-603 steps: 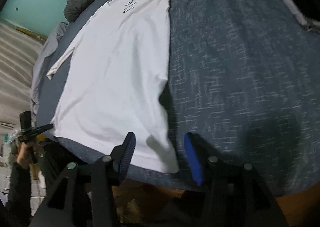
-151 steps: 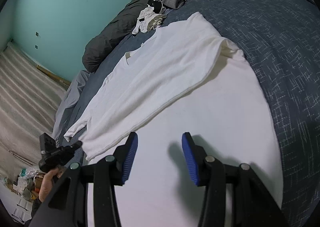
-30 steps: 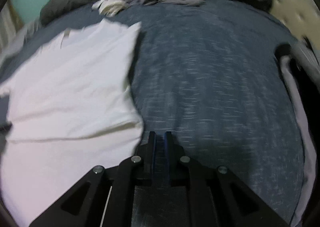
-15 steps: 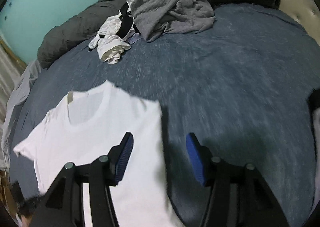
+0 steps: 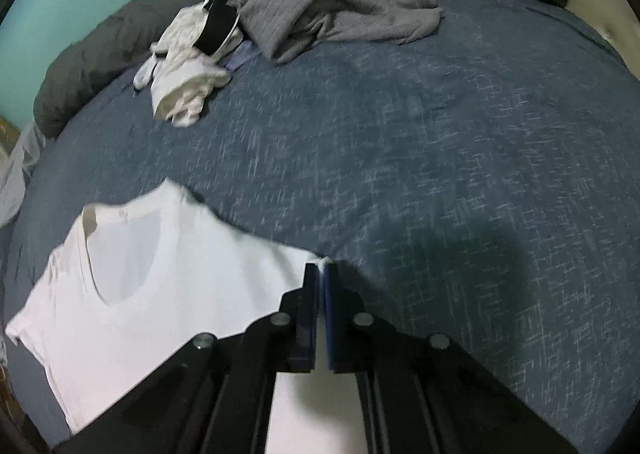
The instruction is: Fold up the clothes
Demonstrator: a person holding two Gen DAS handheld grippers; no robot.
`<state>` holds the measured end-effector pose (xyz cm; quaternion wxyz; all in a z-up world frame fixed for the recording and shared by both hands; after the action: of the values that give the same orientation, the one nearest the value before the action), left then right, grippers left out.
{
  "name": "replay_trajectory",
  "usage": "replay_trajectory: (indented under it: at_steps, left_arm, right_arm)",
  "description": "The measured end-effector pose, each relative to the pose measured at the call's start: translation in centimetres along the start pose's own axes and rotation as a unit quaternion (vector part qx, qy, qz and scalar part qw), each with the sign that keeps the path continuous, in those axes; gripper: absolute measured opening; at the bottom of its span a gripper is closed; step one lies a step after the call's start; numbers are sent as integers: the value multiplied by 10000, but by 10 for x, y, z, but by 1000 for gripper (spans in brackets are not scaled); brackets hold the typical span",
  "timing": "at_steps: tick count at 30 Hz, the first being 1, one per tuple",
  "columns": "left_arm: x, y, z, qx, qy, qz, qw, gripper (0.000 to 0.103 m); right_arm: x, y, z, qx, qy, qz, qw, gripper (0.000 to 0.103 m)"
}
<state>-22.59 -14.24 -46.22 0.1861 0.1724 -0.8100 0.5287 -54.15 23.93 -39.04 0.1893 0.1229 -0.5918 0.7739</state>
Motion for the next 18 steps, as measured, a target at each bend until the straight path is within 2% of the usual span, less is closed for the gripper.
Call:
replay_trajectory:
  at_steps: [12, 18]
  left_arm:
    - [0, 1, 0, 37, -5, 5, 10000, 6]
    - [2, 3, -1, 55, -5, 24, 10000, 7]
  right_arm:
    - [14, 5, -36, -275, 620, -486, 9965, 0]
    - [17, -26, -36, 58, 409, -783, 9961, 1]
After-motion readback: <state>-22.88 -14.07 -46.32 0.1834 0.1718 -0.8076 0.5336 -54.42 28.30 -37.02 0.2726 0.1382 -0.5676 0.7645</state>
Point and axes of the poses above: each gripper's, at about its wrist camera, not at the fingertips, and y roughly the way its jaws point, z to its left, x to its top, the point moved 7 cm from there along y, roughly the way its jaws point, and after that the axes turned 9 degrees about y, right-handed, at the moved point
